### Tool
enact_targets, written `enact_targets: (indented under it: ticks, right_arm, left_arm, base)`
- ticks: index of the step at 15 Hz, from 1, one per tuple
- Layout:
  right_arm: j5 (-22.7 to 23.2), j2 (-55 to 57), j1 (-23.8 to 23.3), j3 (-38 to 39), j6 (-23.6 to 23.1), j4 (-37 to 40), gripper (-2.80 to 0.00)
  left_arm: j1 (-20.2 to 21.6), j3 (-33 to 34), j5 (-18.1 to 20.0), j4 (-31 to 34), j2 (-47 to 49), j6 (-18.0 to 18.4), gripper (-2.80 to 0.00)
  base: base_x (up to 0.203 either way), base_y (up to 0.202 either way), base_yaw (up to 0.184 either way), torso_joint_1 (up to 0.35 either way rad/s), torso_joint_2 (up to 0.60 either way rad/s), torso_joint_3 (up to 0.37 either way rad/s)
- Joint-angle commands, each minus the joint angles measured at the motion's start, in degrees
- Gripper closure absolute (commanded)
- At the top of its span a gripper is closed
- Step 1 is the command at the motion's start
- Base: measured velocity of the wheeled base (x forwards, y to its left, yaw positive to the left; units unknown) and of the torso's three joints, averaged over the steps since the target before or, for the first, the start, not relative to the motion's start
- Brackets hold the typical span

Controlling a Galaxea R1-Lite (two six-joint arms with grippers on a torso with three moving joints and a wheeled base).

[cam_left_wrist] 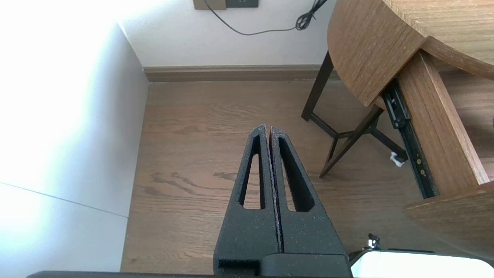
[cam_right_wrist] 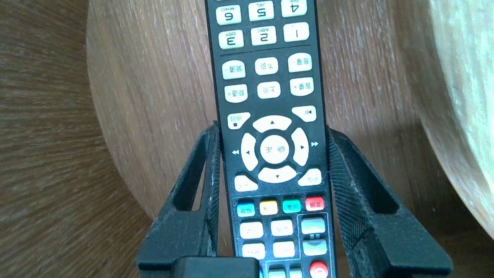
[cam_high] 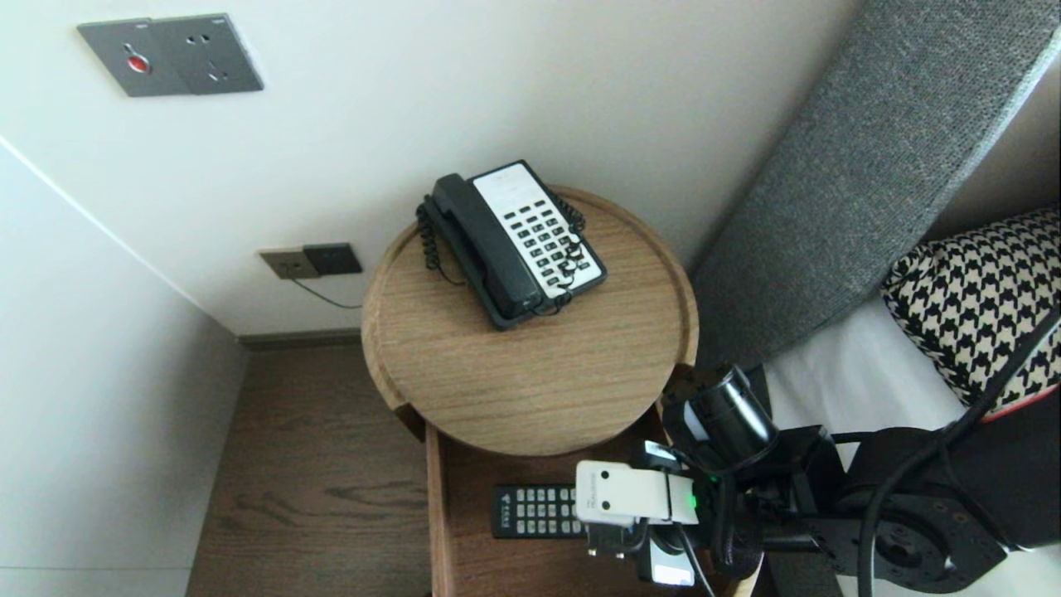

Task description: Take the remote control out of the drawer one by one and place them on the table

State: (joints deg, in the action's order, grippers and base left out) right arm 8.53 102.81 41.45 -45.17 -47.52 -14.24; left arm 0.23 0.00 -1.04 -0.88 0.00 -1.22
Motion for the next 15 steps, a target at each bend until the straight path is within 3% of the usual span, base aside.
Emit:
enact_targets:
  ticks: [1, 15]
  right_arm:
    - [0.1, -1.8, 0.0, 0.3, -0.3, 1.3, 0.00]
    - [0.1, -9.0, 1.3, 3.4, -0.3, 4.6, 0.00]
  left_arm:
    - [0.0, 0.0, 0.0, -0.1, -0.1, 0.0, 0.00]
    - [0.0, 0.0, 0.0, 0.0, -0.1, 0.0, 0.00]
  base:
    - [0.000, 0.000, 0.000, 0.000, 0.00, 0.000]
    - [0.000, 0.000, 0.000, 0.000, 0.00, 0.000]
